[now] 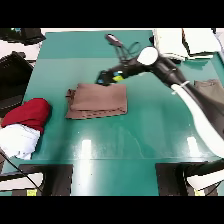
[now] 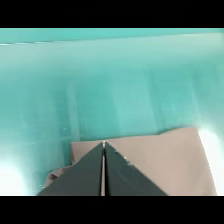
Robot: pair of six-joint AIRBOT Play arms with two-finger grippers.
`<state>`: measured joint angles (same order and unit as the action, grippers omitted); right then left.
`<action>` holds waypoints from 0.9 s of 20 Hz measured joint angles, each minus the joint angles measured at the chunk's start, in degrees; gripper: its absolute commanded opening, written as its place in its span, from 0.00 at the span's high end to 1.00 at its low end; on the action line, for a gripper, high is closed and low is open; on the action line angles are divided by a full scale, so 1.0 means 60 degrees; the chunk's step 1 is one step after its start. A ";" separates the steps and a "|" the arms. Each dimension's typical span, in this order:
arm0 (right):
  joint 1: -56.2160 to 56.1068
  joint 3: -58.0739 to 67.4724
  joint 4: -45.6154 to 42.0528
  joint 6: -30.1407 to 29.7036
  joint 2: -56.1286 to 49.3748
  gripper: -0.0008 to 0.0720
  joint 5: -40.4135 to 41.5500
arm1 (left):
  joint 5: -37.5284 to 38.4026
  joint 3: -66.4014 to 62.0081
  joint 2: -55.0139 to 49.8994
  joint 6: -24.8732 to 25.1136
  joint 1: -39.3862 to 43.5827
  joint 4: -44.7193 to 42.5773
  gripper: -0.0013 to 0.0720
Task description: Fold the shirts.
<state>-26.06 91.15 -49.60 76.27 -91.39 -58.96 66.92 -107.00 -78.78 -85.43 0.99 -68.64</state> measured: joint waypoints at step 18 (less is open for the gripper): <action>0.1126 -0.1242 0.2524 -0.0102 -0.2626 0.97 0.0871 | 0.0029 0.0029 -0.0648 0.0240 0.1537 0.0299 0.95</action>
<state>-19.31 83.70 -34.46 75.66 -107.15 -53.74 67.09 -106.83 -82.67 -83.99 10.22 -66.85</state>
